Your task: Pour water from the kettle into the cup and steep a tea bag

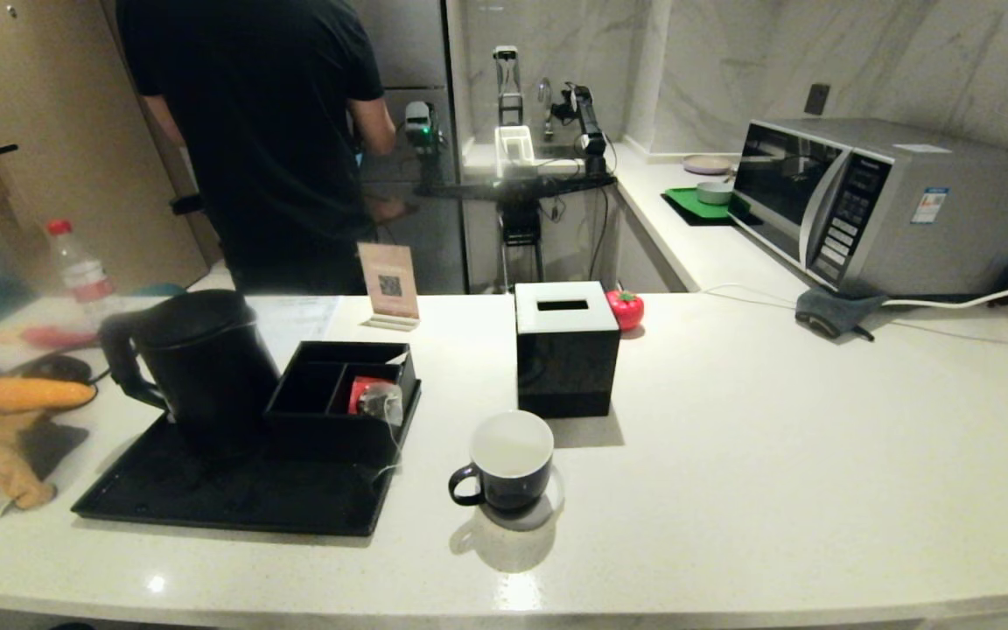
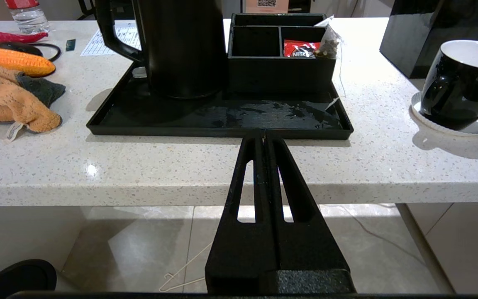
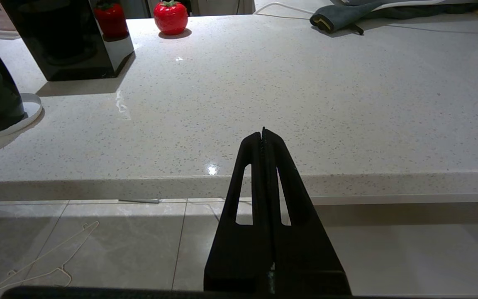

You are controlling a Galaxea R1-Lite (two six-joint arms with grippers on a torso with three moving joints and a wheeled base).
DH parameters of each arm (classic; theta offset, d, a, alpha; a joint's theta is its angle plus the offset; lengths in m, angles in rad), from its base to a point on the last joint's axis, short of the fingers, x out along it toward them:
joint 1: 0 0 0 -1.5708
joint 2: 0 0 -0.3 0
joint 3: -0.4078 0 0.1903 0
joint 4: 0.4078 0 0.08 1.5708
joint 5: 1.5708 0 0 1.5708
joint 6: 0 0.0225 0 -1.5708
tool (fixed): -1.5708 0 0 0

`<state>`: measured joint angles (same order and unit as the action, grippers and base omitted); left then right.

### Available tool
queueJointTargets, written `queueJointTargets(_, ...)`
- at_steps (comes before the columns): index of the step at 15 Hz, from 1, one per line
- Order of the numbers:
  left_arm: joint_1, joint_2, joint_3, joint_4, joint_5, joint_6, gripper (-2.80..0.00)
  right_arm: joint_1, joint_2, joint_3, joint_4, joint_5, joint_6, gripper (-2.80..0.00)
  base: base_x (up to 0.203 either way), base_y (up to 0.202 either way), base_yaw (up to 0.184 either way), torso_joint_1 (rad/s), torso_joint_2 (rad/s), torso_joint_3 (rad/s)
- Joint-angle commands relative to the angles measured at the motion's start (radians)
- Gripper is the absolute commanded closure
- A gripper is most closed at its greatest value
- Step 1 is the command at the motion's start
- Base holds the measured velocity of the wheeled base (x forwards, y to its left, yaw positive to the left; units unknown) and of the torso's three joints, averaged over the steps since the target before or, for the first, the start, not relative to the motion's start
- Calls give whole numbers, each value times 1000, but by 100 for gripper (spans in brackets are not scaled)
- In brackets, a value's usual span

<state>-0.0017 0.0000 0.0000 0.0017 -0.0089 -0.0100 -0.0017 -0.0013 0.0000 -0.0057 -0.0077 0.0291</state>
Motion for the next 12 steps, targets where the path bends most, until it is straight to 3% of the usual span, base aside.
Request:
queueJointTargets(1,0,0,0,0,0,-1,0,0,1,0,-1,0,0,0,0,0,0,0,0,0)
queueJointTargets(12,0,0,-1,-2,2,-18,0,0,1,0,0,0,0,0,0,0,0,0,0,0)
